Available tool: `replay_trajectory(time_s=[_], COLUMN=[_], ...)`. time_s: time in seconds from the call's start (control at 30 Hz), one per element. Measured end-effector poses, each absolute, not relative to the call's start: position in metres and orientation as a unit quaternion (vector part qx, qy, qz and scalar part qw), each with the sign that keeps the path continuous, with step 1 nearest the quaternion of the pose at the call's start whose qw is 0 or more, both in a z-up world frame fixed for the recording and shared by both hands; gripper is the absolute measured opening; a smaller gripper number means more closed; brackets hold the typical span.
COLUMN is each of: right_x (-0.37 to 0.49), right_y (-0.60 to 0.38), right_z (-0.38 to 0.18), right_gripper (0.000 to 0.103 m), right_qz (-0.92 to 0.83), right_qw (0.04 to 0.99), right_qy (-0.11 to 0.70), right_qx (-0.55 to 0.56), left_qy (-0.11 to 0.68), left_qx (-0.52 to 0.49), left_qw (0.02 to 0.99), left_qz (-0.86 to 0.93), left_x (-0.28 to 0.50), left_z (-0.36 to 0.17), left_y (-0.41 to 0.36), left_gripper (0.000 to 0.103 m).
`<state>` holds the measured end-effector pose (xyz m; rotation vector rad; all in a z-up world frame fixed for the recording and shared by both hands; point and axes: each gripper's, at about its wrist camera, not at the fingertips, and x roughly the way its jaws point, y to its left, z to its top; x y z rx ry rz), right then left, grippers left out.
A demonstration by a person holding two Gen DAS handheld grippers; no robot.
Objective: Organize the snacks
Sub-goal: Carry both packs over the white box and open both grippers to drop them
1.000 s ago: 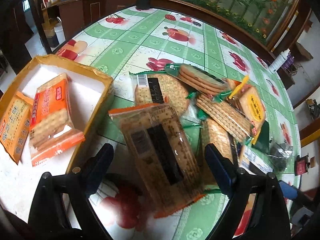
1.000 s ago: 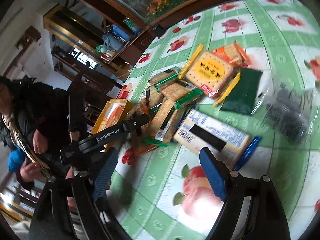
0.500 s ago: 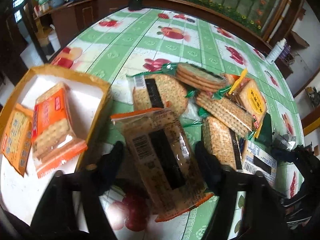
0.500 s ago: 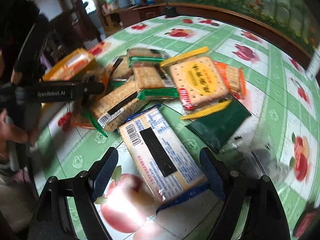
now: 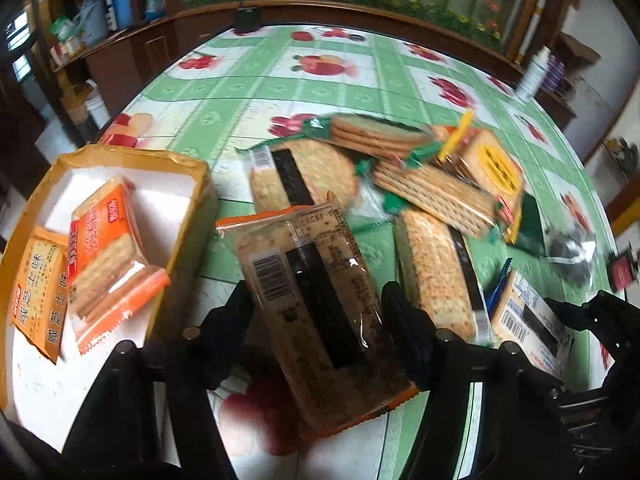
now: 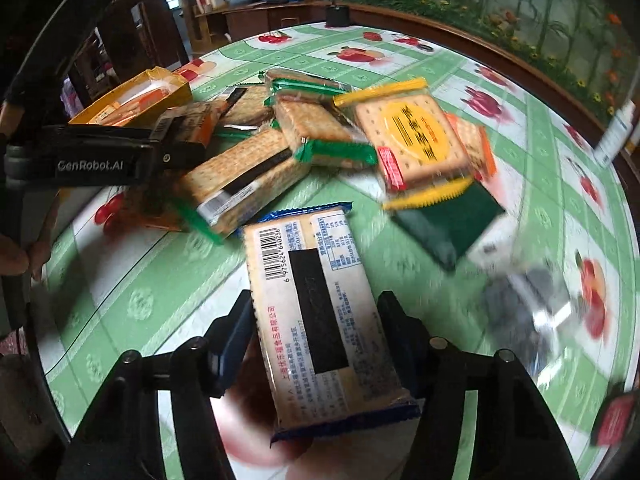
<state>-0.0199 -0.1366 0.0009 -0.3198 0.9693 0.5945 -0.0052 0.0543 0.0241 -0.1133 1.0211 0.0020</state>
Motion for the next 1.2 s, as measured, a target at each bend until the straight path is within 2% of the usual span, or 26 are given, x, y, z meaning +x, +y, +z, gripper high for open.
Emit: replay_trajectory(time_s=[0.17,0.47,0.83,0.93,1.0,1.07,1.1,1.13,1.17,1.2], right_x=[-0.036,-0.058,-0.061,-0.057,-0.055,-0.054,-0.053,-0.052,-0.053,-0.054], right_y=[-0.161,-0.171,-0.137,-0.13,-0.123,-0.117,-0.116,-0.116,-0.117,-0.117], right_z=[0.004,0.025,0.011,0.009,0.007,0.005,0.003,0.0,0.0,0.0], right_gripper=[0.058,0.054,0.055,0.061,0.073,0.073,0.073,0.072,0.067,0.054], right_qz=[0.282,0.294,0.288,0.277,0.273,0.271,0.271,0.273,0.273,0.272], right_qw=[0.836,0.847,0.823,0.821,0.82,0.82,0.819,0.819,0.822,0.826], right_qy=[0.464,0.443,0.482,0.489,0.49,0.487,0.487,0.488,0.481,0.476], right_qx=[-0.079,-0.024,-0.082,-0.099,-0.116,-0.13,-0.132,-0.132,-0.133,-0.135], left_qy=[0.48,0.462,0.479,0.488,0.493,0.495,0.497,0.499,0.505,0.503], left_qx=[-0.049,-0.058,-0.05,-0.039,-0.038,-0.04,-0.032,-0.026,-0.019,-0.009], left_qw=[0.876,0.883,0.874,0.87,0.867,0.866,0.866,0.864,0.861,0.862], left_qz=[-0.019,-0.051,-0.064,-0.063,-0.06,-0.06,-0.055,-0.055,-0.065,-0.067], left_x=[-0.022,-0.045,-0.045,-0.041,-0.039,-0.038,-0.037,-0.037,-0.038,-0.04], left_z=[0.031,0.052,0.036,0.026,0.021,0.02,0.019,0.017,0.012,0.011], left_y=[0.052,0.058,0.052,0.045,0.043,0.044,0.044,0.043,0.041,0.039], left_gripper=[0.064,0.061,0.06,0.06,0.061,0.066,0.07,0.071,0.07,0.065])
